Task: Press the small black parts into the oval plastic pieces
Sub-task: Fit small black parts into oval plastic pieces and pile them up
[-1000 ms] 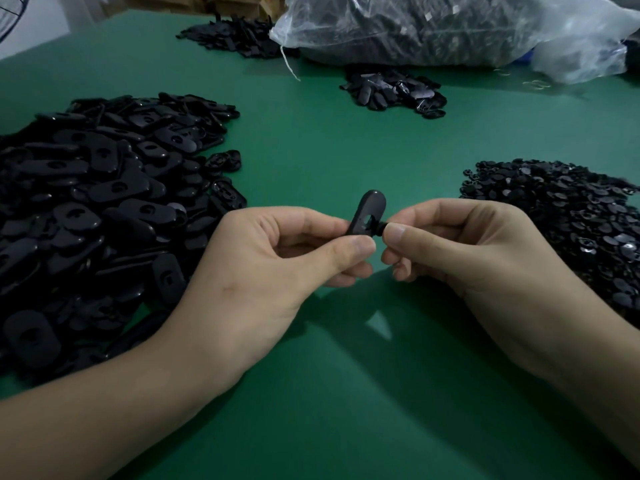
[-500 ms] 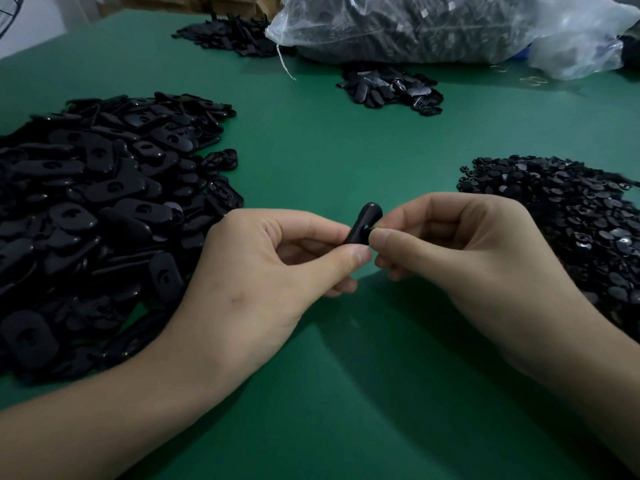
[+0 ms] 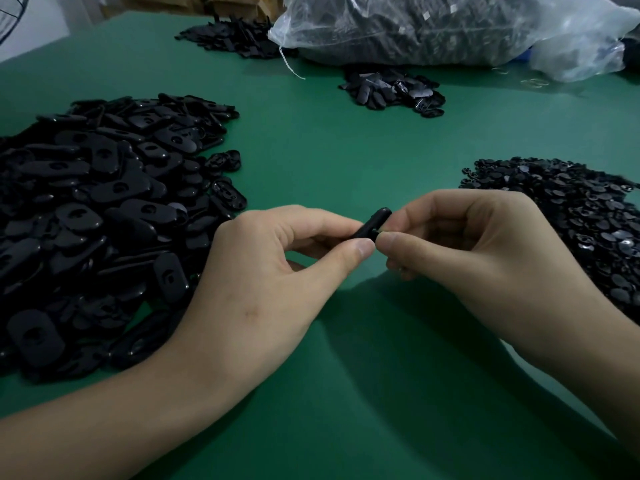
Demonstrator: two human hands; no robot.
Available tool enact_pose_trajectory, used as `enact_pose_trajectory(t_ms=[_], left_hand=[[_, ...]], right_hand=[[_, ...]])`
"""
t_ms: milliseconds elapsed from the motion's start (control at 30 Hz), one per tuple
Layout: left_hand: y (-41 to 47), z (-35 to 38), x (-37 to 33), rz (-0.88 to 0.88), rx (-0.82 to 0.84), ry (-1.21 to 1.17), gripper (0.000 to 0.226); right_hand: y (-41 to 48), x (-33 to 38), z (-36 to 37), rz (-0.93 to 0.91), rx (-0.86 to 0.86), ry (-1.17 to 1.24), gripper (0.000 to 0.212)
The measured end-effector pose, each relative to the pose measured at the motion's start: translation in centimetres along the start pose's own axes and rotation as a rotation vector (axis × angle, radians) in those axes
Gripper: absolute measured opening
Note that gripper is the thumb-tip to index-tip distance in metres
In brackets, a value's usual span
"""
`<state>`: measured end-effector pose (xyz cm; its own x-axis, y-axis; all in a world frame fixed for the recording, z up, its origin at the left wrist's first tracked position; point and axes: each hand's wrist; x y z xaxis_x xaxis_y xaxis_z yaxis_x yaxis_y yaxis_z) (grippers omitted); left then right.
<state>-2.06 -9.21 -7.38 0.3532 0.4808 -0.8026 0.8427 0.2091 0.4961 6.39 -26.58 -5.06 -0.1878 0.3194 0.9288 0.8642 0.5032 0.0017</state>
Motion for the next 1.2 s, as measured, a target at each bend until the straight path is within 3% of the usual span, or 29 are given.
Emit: enact_pose_trajectory(t_ms=[433, 900, 1000, 1100, 1200], left_hand=[[0.0, 0.0, 0.0, 0.013, 0.05, 0.0, 0.011], [0.3, -0.1, 0.9, -0.084, 0.035, -0.232, 0.008], [0.2, -0.1, 0.9, -0.052, 0.012, -0.251, 0.007], [0.0, -0.1, 0.8, 0.009, -0.022, -0.208, 0.007], [-0.1, -0.1, 0.8, 0.04, -0.022, -0.18, 0.01]], right_hand=[[-0.5, 0.4, 0.5, -0.014, -0.112, -0.034, 0.011], [-1.5, 0.7, 1.2, -0.329, -0.374, -0.613, 0.008], [-1.6, 0.8, 1.3, -0.253, -0.295, -0.406, 0.005], [-1.4, 0.8, 1.5, 0.002, -0.121, 0.086, 0.005], [-1.1, 0.6, 1.9, 0.213, 0.011, 0.359, 0.015]])
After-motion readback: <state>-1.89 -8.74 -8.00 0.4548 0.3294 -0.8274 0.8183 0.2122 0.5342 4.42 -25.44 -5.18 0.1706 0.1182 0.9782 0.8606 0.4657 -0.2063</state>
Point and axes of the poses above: each hand's wrist, its own y-axis towards the middle knuckle, its own z-axis out of the palm, x = y × z, and after that the axes turned 12 degrees about z, right-handed
